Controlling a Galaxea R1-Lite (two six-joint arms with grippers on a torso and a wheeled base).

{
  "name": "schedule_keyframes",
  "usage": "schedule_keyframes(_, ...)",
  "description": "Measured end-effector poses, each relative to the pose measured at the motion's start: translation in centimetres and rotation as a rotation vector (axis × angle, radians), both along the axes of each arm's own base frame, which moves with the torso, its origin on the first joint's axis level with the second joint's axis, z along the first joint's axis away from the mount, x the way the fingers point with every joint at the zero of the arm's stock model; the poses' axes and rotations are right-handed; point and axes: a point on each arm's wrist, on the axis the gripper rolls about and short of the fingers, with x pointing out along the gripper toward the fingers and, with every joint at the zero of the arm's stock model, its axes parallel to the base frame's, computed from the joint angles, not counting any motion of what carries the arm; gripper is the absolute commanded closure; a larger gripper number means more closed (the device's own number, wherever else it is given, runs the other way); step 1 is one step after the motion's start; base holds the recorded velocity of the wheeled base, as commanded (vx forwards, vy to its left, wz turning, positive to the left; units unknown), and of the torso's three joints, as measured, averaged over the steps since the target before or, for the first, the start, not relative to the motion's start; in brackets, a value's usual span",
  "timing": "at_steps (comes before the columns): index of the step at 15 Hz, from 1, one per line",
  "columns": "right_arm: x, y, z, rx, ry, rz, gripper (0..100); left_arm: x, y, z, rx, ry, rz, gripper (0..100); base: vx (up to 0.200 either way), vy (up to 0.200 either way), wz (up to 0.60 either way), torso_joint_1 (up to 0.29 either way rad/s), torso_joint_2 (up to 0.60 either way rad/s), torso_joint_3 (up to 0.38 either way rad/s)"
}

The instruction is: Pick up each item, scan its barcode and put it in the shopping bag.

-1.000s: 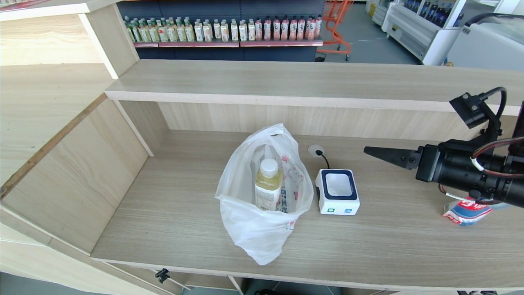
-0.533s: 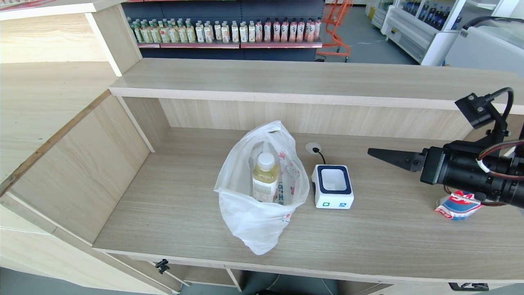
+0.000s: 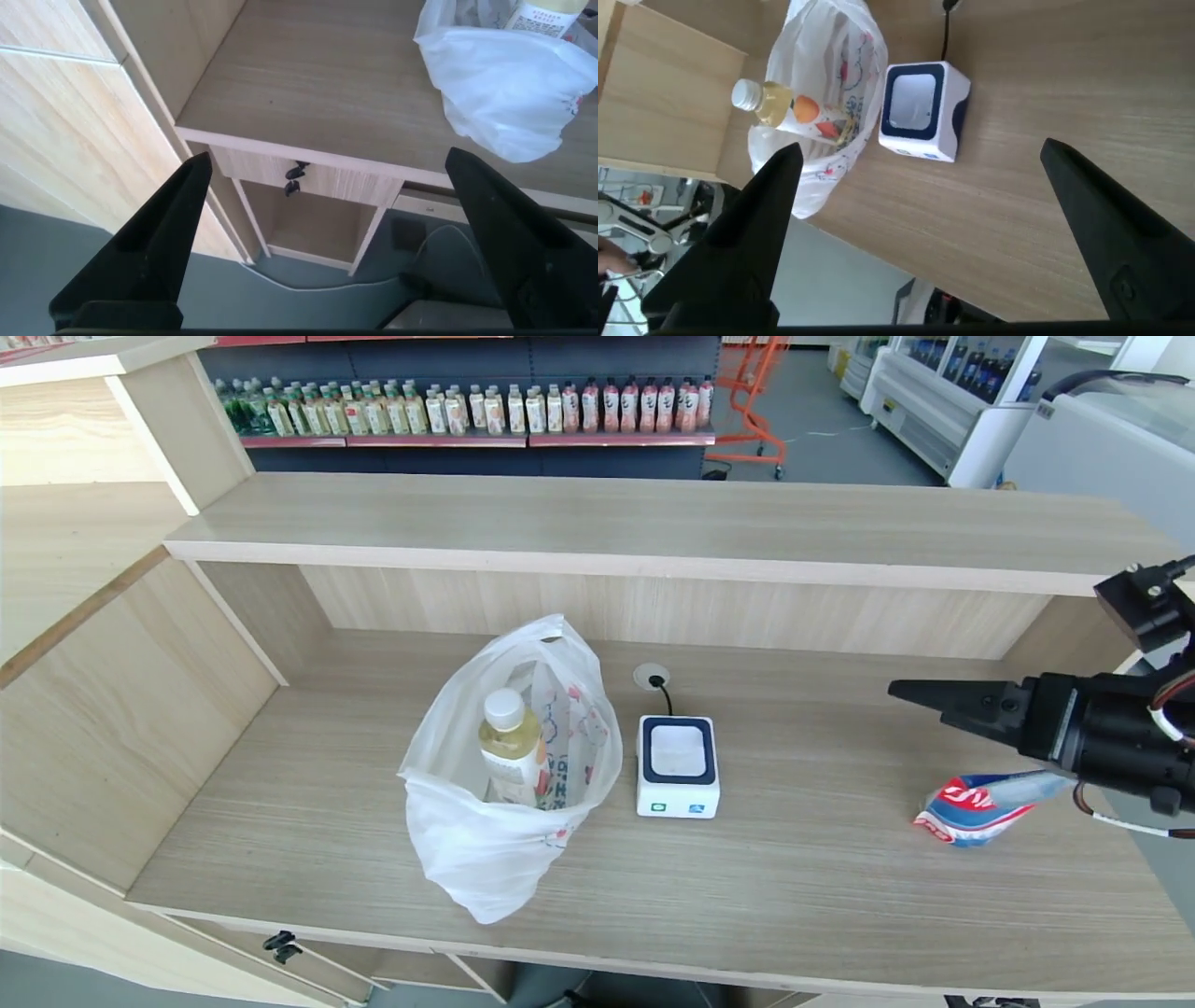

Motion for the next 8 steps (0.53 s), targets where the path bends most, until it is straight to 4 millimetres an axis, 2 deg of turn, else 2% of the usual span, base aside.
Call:
schedule_keyframes(3,-1.4,-0.4,0.4,0.036,0.082,-0.027,0,0.0,0.0,0.0,0.000,0.000,0.000,0,0.000,-0.200,0.00,0.002,0.01,0.004)
schedule_keyframes(6,-2.8,-1.5,0.4,0.042,0.158,-0.095,0,0.0,0.0,0.0,0.002,0.000,-0.001,0,0.000,0.000,0.00,0.000,0.00,0.000)
schedule_keyframes(8,-3.2,-2.1,0.3,0.056,0.196,-0.205,0,0.0,0.0,0.0,0.003,0.000,0.000,0,0.000,0.000,0.00,0.000,0.00,0.000)
